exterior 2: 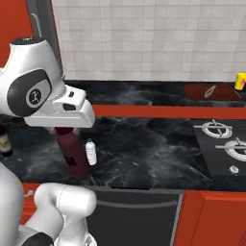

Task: Place the drinks on the dining counter in a tight cluster.

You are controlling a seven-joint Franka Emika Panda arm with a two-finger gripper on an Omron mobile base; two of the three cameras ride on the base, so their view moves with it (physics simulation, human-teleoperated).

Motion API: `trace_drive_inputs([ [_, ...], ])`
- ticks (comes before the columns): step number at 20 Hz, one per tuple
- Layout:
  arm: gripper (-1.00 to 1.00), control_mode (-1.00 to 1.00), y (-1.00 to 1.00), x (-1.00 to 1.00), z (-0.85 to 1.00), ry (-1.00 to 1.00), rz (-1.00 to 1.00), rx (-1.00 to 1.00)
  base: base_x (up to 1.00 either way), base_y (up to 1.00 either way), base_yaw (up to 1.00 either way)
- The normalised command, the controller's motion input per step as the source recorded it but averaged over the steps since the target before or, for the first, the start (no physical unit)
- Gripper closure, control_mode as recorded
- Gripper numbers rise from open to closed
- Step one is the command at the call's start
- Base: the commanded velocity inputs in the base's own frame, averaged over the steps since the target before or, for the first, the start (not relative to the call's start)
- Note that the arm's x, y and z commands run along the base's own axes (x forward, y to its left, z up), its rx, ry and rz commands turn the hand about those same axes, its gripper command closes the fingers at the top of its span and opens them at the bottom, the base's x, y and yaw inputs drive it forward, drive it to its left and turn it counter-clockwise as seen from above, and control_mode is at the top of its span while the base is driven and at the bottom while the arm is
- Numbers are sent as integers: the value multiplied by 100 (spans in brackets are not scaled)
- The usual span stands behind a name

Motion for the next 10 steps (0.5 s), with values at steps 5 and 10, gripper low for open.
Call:
trace_drive_inputs([
  [5, 100, 100, 0, 0, 0, 0, 0, 0, -10, -5, -81],
  [10, 100, 100, 0, 0, 0, 0, 0, 0, 0, -13, -92],
])
